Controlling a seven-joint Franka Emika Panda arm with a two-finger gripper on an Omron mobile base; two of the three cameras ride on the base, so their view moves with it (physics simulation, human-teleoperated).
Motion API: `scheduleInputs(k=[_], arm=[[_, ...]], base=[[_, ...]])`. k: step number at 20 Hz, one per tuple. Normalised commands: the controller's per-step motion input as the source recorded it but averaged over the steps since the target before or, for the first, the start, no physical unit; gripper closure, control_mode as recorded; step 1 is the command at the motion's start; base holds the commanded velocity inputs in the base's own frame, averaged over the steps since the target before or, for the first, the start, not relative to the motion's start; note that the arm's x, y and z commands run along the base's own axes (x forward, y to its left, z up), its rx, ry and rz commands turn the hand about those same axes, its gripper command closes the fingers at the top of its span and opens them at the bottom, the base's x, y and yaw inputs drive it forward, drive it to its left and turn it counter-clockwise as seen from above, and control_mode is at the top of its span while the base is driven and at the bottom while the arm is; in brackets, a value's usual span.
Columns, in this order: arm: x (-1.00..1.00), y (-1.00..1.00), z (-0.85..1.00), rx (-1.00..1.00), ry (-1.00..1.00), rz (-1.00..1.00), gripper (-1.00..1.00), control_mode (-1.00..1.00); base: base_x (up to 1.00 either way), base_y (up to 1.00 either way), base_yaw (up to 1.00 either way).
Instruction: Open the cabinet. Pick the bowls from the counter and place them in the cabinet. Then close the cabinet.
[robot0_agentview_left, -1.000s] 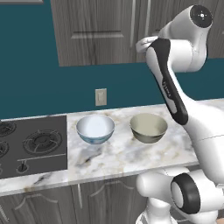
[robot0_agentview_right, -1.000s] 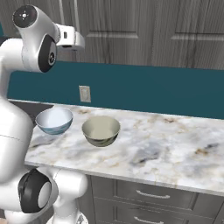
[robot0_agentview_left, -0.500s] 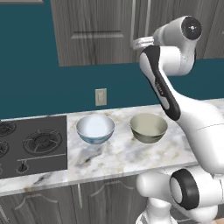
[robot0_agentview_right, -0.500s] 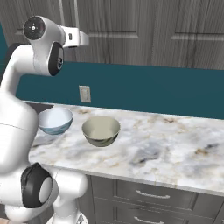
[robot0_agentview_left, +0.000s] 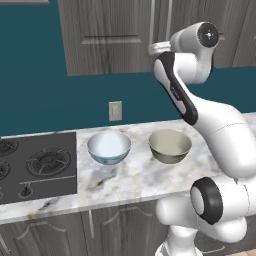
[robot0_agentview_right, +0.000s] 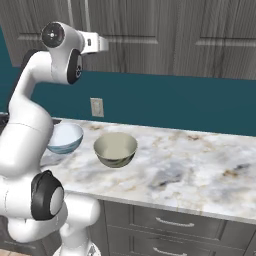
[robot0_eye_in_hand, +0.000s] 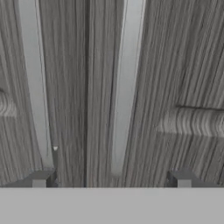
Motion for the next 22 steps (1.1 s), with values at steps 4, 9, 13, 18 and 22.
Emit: scheduleInputs(k=[4,9,13,18,22], arm=[[0.58,0.0,0.0,0.0,-0.02,-0.02,-1.0,-1.0],[0.71,0.0,-0.05,0.0,-0.03,0.0,-1.0,-1.0],[0.82,0.0,-0.14,-0.01,-0.06,0.0,-1.0,-1.0],[0.7,-0.02,-0.25,-0.01,-0.06,0.0,1.0,-1.0],[-0.02,-0.56,-0.46,0.01,-0.12,-0.04,1.0,-1.0]], base=[[0.0,0.0,0.0],[0.0,0.0,0.0],[0.0,0.0,0.0],[0.0,0.0,0.0],[0.0,0.0,0.0]])
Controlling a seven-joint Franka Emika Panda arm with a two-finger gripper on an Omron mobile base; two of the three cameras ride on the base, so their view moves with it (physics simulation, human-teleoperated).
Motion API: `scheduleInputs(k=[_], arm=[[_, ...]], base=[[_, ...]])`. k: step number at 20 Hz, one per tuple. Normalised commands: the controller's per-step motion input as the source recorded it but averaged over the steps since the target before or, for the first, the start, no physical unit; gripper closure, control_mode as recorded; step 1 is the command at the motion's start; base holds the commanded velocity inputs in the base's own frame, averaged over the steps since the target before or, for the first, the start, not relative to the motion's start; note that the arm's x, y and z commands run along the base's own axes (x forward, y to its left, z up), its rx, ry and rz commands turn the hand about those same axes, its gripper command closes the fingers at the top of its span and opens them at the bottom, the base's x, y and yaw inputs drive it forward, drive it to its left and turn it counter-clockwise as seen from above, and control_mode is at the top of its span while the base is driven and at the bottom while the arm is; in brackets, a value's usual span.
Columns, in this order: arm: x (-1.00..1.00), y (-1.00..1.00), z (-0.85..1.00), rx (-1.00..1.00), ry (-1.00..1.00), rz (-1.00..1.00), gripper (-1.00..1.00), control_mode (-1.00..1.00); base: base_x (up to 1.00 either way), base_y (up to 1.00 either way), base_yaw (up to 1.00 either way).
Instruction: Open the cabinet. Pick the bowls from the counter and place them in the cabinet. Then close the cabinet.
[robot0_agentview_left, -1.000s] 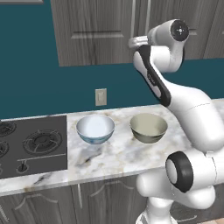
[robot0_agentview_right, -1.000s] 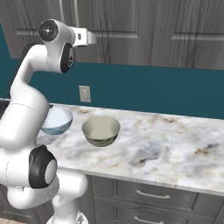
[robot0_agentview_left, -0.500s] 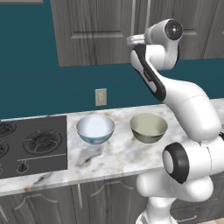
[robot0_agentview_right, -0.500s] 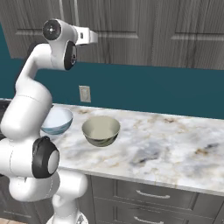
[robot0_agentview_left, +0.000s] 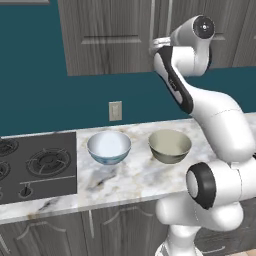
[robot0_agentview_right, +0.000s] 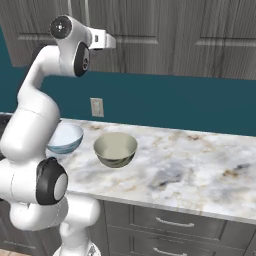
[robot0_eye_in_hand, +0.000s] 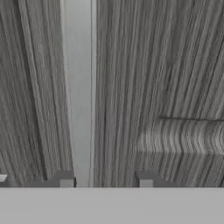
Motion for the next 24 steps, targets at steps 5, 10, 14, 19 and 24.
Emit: scheduleInputs(k=[5,10,14,19,24], arm=[[-0.77,-0.81,-0.98,0.02,-0.72,-0.11,1.0,-1.0],[-0.67,-0.92,-0.55,0.07,-0.61,-0.13,1.0,-1.0],[-0.24,-1.0,0.18,0.32,-0.03,-0.07,1.0,-1.0],[-0.24,-0.8,0.38,0.25,-0.01,-0.03,1.0,-1.0],[-0.94,0.85,0.0,-0.02,-0.3,0.0,1.0,-1.0]], base=[[0.0,0.0,0.0],[0.0,0.0,0.0],[0.0,0.0,0.0],[0.0,0.0,0.0],[0.0,0.0,0.0]])
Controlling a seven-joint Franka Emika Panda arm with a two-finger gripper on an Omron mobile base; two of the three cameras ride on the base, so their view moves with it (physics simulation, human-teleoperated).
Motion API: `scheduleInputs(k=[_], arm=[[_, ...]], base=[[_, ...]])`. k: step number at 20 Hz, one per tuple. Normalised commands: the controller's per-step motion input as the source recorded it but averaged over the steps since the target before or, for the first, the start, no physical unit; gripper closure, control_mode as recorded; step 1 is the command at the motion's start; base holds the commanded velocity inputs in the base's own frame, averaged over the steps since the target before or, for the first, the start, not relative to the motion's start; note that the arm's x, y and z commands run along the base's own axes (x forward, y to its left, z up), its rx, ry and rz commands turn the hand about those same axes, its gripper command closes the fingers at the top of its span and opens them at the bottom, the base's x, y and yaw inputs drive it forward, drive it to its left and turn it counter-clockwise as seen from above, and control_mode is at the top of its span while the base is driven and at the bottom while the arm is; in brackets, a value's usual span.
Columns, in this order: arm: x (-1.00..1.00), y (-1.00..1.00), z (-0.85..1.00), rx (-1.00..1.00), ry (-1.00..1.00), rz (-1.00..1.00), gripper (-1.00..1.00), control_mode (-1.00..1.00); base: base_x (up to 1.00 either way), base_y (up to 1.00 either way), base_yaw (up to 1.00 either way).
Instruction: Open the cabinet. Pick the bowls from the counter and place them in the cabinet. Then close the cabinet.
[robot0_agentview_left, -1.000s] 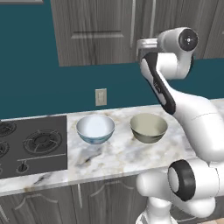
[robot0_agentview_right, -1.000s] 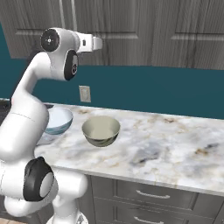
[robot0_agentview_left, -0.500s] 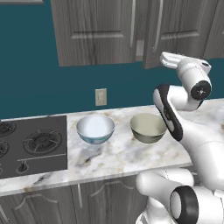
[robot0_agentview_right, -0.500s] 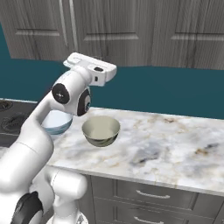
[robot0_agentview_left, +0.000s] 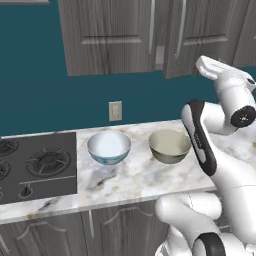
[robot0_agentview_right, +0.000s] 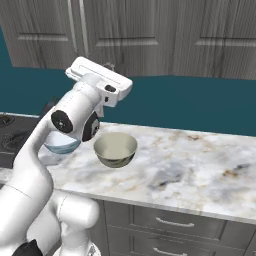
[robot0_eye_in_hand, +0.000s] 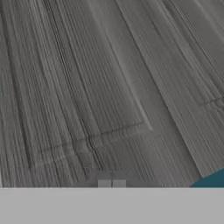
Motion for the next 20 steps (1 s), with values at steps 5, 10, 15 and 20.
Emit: scheduleInputs(k=[5,10,15,20], arm=[[-0.74,1.0,0.0,0.0,-0.17,0.0,-1.0,-1.0],[-0.14,1.0,0.02,0.01,-0.1,-0.02,-1.0,-1.0],[-0.01,0.99,0.07,0.16,-0.11,-0.1,-1.0,-1.0],[0.0,0.96,0.0,0.18,-0.11,-0.09,-1.0,-1.0]], base=[[0.0,0.0,0.0],[0.0,0.0,0.0],[0.0,0.0,0.0],[0.0,0.0,0.0]])
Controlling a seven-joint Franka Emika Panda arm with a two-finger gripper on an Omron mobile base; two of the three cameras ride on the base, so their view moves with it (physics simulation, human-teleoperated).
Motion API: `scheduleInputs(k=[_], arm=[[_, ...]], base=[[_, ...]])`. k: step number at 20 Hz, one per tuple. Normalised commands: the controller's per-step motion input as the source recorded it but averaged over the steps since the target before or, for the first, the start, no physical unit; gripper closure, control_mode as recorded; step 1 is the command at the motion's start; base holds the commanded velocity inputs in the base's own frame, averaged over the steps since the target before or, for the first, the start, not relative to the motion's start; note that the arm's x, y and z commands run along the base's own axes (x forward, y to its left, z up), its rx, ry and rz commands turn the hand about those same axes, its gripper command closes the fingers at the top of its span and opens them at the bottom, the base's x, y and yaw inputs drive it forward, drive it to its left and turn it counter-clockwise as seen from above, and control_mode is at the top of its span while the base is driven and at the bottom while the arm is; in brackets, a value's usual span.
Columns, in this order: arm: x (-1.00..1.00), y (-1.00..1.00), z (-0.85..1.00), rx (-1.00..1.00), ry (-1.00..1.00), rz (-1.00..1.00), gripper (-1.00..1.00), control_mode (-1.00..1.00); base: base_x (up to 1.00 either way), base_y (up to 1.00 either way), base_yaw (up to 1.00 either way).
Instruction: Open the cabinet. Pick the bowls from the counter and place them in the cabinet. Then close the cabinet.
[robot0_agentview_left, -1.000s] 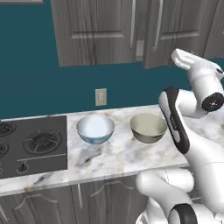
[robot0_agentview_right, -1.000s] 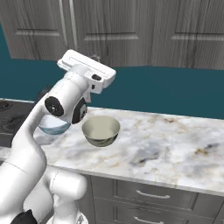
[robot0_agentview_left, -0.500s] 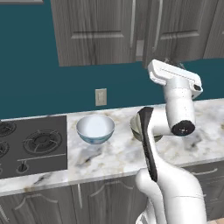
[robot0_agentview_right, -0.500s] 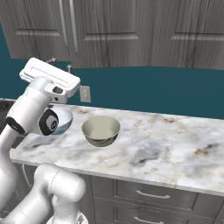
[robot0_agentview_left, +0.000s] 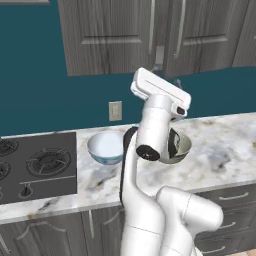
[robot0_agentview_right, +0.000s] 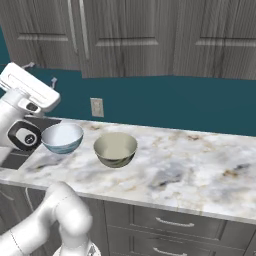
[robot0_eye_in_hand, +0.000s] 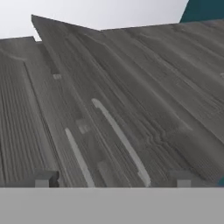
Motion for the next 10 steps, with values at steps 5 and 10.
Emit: scheduleInputs(k=[5,10], arm=[[0.04,0.64,0.0,0.16,-0.13,-0.07,-1.0,-1.0],[0.37,0.08,0.0,0.03,-0.07,-0.02,-1.0,-1.0]], base=[[0.0,0.0,0.0],[0.0,0.0,0.0]])
